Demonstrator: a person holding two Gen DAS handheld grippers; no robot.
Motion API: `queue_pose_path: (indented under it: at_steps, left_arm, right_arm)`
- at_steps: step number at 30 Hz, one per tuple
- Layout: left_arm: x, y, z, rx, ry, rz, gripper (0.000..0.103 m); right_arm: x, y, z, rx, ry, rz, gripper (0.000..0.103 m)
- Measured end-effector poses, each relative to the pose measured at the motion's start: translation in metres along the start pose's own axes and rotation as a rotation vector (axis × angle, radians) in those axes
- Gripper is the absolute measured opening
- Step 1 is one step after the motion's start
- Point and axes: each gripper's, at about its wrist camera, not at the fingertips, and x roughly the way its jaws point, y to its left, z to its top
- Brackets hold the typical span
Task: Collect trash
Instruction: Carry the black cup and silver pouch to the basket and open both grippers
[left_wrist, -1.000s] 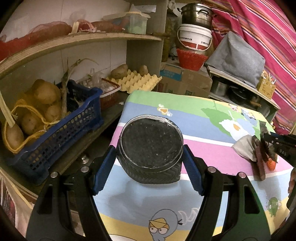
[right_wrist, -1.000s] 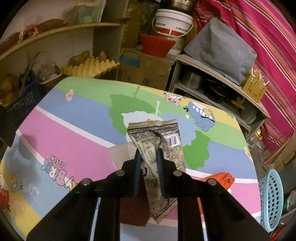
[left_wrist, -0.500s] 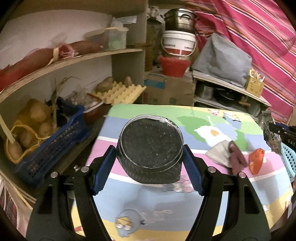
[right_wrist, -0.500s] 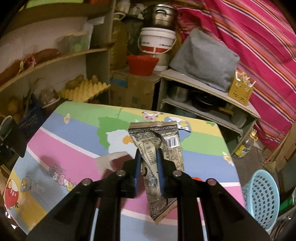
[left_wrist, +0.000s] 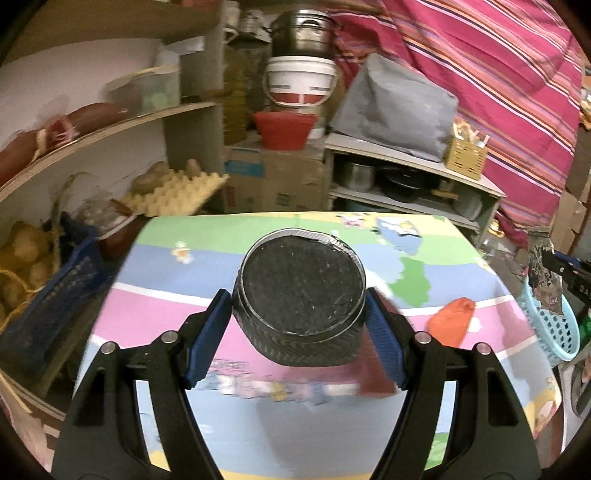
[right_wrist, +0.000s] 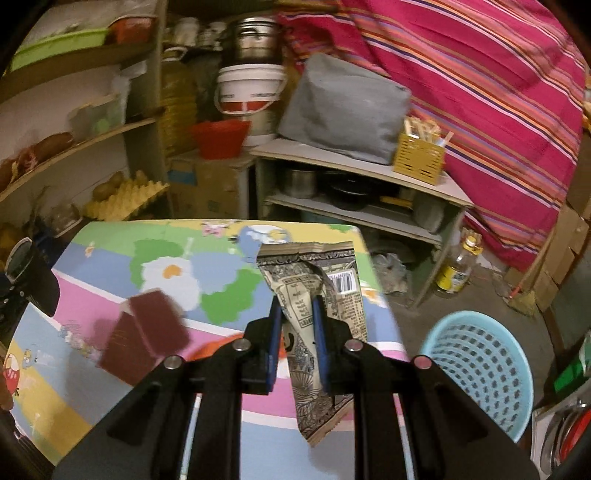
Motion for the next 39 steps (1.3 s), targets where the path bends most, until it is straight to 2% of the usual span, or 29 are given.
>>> queue_pose_path:
  at_steps: [8,16,21,29,39]
  left_arm:
    - [0.009,-0.080,0.010,0.039,-0.024,-0.095,0.071]
    - [0.028,-0.197,0.010,0.151,-0.010,-0.238,0.071]
    - [0.034,-0.263,0.003,0.218,0.005,-0.321,0.071]
    - [0.031,-0.352,-0.006,0.322,-0.005,-0.402,0.071]
    - [0.056,-0.405,-0.014,0.344,0.052,-0.452,0.071]
  right_arm:
    - [-0.014,-0.096,-0.017,0.075,0.008,-0.097,0.017]
    - [-0.035,-0.192,-0.038,0.149,0.004,-0.206,0.017]
    - [-0.043,-0.236,-0.050,0.182,-0.001,-0.200,0.017]
    - [-0.035,-0.269,-0.061,0.224,0.011,-0.184,0.017]
    - [-0.015,-0.291,-0.073,0.276,0.043,-0.165,0.017]
